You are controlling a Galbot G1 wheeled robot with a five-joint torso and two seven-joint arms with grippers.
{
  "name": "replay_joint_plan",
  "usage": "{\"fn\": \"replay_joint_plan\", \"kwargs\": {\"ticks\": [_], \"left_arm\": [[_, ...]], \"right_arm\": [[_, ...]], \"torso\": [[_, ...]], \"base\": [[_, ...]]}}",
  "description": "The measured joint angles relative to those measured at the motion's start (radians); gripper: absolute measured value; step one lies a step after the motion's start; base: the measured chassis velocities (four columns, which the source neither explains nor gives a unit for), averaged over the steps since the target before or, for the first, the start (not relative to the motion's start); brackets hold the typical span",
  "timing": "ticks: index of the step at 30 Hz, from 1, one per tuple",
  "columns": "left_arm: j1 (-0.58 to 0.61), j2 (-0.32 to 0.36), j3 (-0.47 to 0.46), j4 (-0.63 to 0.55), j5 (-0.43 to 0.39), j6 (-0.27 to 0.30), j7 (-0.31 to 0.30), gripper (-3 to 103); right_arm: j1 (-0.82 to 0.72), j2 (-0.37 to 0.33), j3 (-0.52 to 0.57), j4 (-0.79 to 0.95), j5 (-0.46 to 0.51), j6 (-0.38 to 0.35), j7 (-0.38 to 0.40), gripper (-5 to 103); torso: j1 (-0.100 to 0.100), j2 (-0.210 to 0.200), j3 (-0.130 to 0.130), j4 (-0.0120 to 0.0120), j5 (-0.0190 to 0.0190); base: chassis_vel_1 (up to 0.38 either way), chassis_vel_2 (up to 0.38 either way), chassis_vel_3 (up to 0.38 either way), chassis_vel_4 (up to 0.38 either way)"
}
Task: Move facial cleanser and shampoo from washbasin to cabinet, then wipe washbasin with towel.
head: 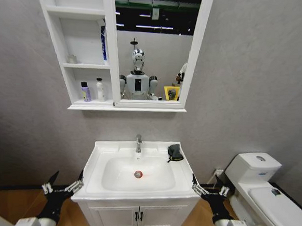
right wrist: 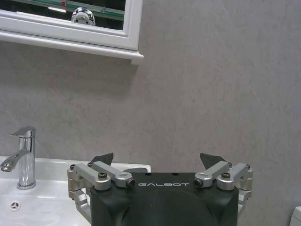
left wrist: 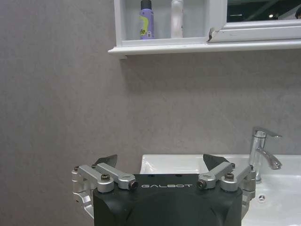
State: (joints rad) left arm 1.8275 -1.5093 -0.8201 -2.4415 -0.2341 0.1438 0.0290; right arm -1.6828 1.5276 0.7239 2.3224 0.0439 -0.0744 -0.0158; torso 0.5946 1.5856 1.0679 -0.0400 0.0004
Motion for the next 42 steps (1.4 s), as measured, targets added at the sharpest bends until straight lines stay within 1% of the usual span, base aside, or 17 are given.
{"fn": "replay_joint_plan", "kwargs": {"ticks": [1,3,4,6,9,19,26,33,42], "left_arm": [[0.0,-0.002,0.011,-0.002,0.001,-0.004,-0.002,100],[-0.049,-0.001,0.019,0.007,0.017,-0.001,-0.031,100],[-0.049,-0.001,0.019,0.007,0.017,-0.001,-0.031,100],[-0.091,0.002,0.021,0.016,0.03,0.015,-0.058,100],[-0.099,0.004,0.022,0.018,0.031,0.02,-0.064,100],[-0.104,0.007,0.025,0.021,0.027,0.024,-0.067,100],[-0.105,0.008,0.026,0.022,0.025,0.026,-0.068,100],[-0.106,0.009,0.026,0.022,0.024,0.026,-0.069,100],[-0.106,0.009,0.027,0.023,0.023,0.027,-0.07,100]], "right_arm": [[0.0,0.0,0.0,-0.001,0.0,0.0,-0.003,100],[-0.004,0.001,-0.001,0.0,0.001,0.0,-0.013,100],[-0.004,0.001,-0.001,0.0,0.001,0.0,-0.013,100],[-0.01,0.001,-0.003,0.002,0.002,0.003,-0.018,100],[-0.014,0.0,0.003,0.004,0.003,0.012,-0.024,100],[-0.04,0.006,0.011,0.014,0.004,0.05,-0.036,100],[-0.034,0.009,0.015,0.028,0.017,-0.03,-0.041,100],[-0.019,0.01,0.009,0.024,0.01,-0.046,-0.052,100],[-0.007,0.008,0.002,0.012,0.001,-0.049,-0.055,100]], "torso": [[0.0,0.0,0.0,-0.0001,-0.0002],[0.0,0.0,0.0,-0.0003,-0.0003],[0.0,0.0,0.0,-0.0003,-0.0003],[0.0,0.0,0.0,-0.0005,-0.0006],[0.0,0.0,0.0,0.0,-0.0004],[0.0,0.0,0.0,0.0,-0.0004],[0.0,0.0,0.0,0.0,-0.0004],[0.0,0.0,0.0,0.0,-0.0005],[0.0,0.0,0.0,0.0,-0.0004]], "base": [[0.0,0.0,0.0,0.0],[0.0,0.0,0.0,0.0],[0.0,0.0,0.0,0.0],[0.0,0.0,0.0,0.0],[0.0,0.0,0.0,0.0],[0.0,0.0,0.0,0.0],[0.0,0.0,0.0,0.0],[-0.014,0.011,0.015,-0.016],[-0.129,0.132,0.145,-0.129]]}}
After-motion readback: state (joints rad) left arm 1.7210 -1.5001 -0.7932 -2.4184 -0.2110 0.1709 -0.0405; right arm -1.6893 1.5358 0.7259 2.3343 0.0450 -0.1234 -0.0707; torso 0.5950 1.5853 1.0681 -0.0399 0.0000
